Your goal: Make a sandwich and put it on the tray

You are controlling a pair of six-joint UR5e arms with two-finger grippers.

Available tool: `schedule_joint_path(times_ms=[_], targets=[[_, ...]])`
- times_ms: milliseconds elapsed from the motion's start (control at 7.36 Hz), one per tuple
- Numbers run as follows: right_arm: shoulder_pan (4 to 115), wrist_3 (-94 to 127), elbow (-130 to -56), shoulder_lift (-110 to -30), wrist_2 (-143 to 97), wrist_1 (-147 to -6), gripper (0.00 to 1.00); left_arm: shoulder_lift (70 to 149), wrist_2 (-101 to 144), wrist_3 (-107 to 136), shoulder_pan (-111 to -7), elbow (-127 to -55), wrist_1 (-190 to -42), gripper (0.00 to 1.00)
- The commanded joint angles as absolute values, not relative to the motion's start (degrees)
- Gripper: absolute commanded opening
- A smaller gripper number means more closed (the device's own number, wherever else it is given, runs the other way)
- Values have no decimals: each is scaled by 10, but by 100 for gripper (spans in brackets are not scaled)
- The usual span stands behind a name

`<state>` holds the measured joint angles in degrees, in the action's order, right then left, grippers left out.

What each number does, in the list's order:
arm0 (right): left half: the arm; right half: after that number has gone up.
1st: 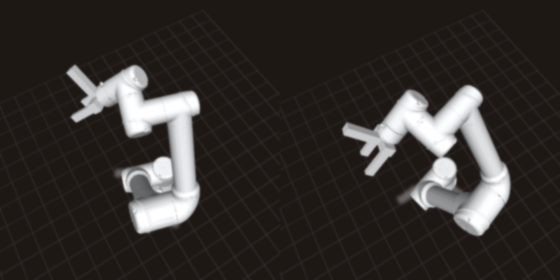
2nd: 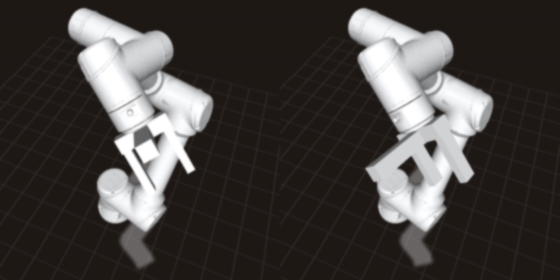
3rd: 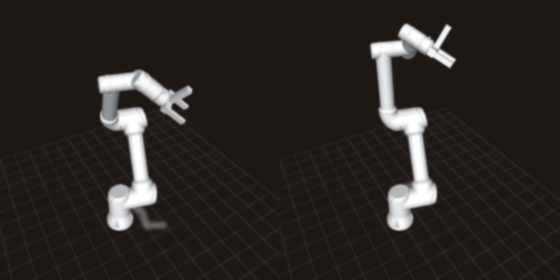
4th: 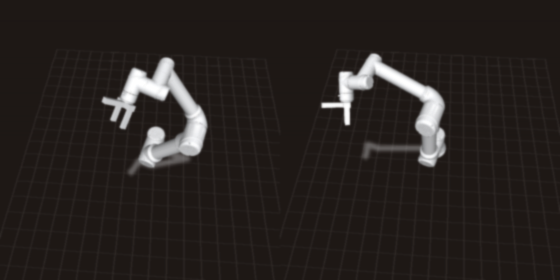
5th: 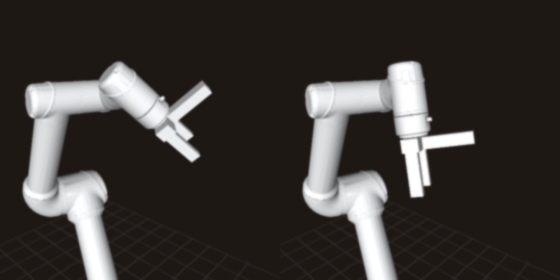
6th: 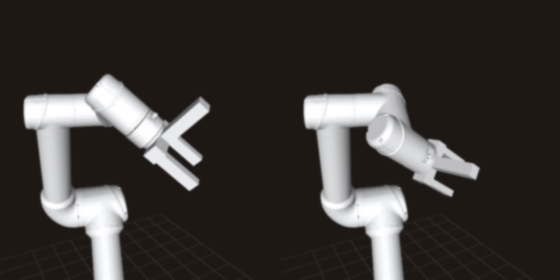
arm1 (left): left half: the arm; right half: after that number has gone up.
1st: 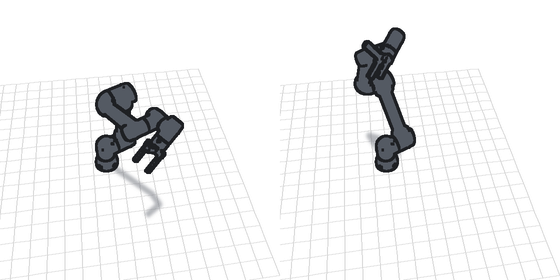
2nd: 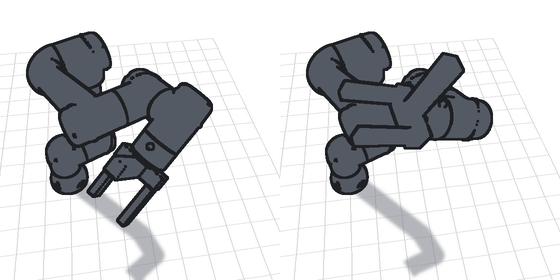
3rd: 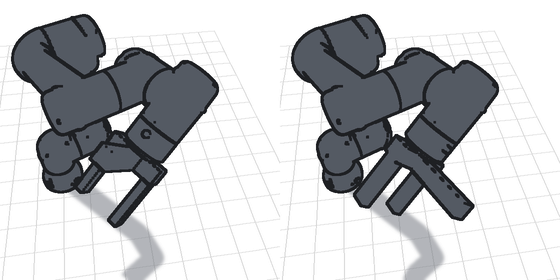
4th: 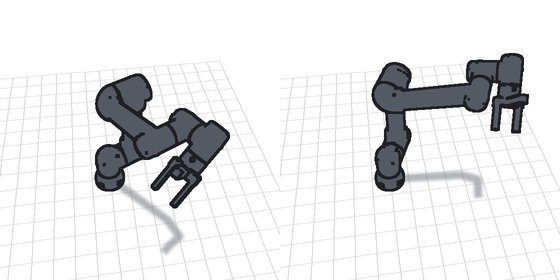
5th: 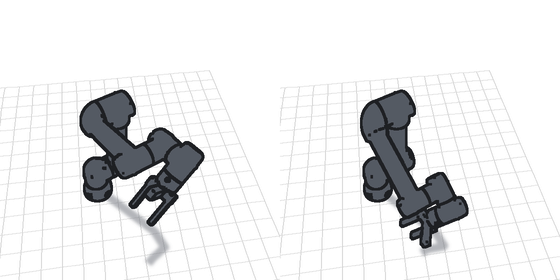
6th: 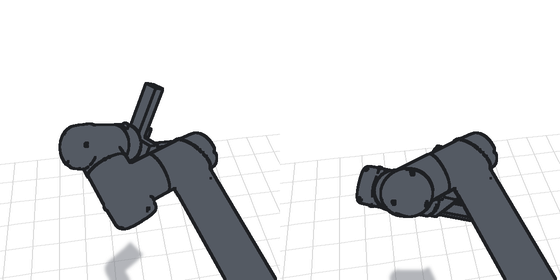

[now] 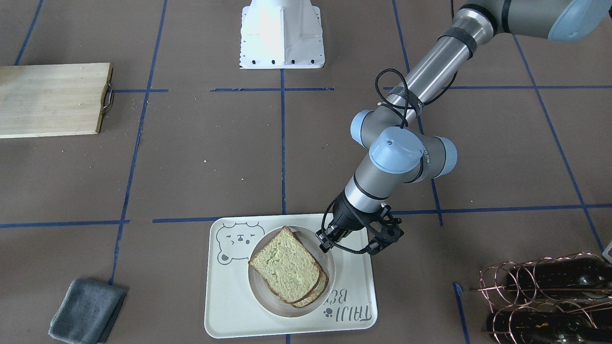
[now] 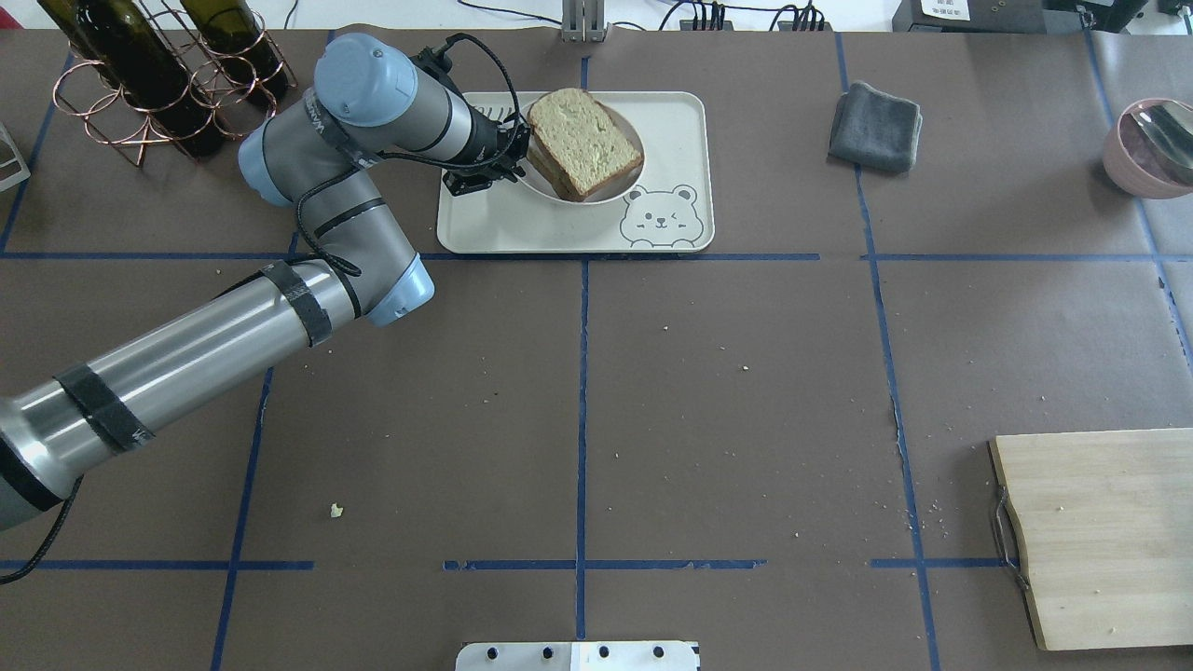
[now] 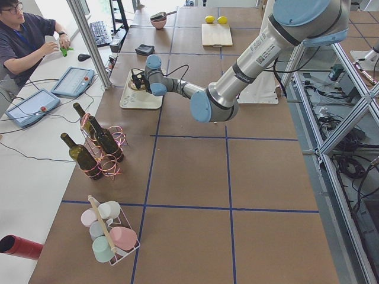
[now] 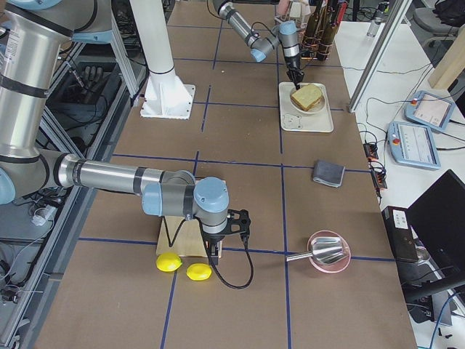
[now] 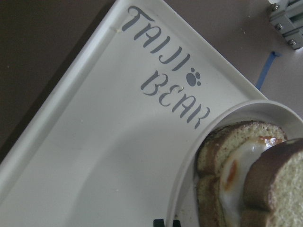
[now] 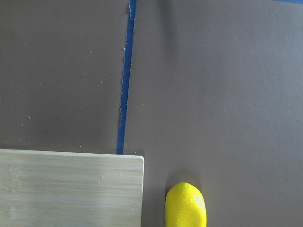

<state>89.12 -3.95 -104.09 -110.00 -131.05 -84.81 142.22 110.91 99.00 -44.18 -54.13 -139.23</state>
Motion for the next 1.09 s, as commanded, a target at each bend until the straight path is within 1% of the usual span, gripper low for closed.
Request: schedule_joint_path(times_ms=[0,272,407,679,815,951], targets=[[891,-40,-1033,-1098,-1310,-848,100,1422,1106,877,-445,-552,-1391,99],[891,-39,-1031,-1098,-1310,-848,100,1380,1146,823,-470,-684,-1265,100],[891,-39,-1029,-1097,-1310,-848,100,1337,1171,791,-477,-772,-1205,100],[891,-39,-1029,-1096,-1311,-848,100,1224,1194,664,-491,-954,-1083,100],[891,-39,-1029,-1096,-1311,-848,100,1155,1193,563,-507,-1028,-1065,100],[891,-39,-1029,-1097,-1320,-848,100,1075,1194,489,-541,-1081,-1065,100]])
